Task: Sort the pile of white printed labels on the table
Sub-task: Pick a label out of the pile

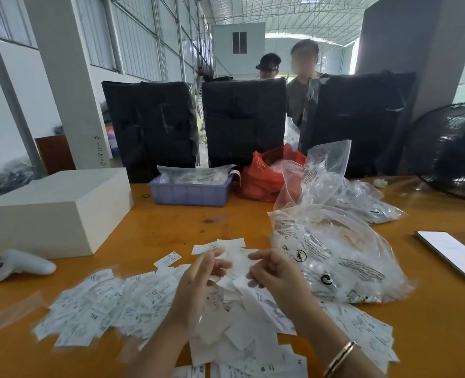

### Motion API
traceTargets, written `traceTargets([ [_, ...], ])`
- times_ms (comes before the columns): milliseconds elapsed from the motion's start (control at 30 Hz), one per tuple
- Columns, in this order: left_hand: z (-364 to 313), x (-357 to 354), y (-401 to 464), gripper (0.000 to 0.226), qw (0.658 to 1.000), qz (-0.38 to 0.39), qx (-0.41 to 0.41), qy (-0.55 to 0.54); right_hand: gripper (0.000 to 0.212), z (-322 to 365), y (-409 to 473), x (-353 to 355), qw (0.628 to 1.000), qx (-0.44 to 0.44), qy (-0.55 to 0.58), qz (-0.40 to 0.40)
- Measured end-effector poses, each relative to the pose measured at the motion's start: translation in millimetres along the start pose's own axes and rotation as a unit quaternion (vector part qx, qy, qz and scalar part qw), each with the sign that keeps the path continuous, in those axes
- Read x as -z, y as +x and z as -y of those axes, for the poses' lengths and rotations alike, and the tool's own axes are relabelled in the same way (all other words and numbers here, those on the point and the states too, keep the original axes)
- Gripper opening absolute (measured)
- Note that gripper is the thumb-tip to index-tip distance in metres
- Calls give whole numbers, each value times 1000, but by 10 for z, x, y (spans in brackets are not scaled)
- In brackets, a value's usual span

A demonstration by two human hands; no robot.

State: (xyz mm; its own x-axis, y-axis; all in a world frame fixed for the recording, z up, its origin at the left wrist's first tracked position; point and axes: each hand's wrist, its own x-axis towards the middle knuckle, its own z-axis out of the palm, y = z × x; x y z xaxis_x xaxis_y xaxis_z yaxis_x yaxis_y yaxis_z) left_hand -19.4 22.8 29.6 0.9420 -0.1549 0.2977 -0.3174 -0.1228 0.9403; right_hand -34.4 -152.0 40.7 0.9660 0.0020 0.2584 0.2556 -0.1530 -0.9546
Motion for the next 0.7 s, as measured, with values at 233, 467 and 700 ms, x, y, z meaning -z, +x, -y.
traceTargets([
  [233,14,12,10,45,994,67,65,56,58,-116,18,-77,995,17,-91,48],
  [467,76,34,55,7,994,-57,53,77,35,-189,31,-117,984,72,-156,-47],
  [700,86,55,80,4,989,-135,56,-6,39,-280,18,-374,853,143,-501,35],
])
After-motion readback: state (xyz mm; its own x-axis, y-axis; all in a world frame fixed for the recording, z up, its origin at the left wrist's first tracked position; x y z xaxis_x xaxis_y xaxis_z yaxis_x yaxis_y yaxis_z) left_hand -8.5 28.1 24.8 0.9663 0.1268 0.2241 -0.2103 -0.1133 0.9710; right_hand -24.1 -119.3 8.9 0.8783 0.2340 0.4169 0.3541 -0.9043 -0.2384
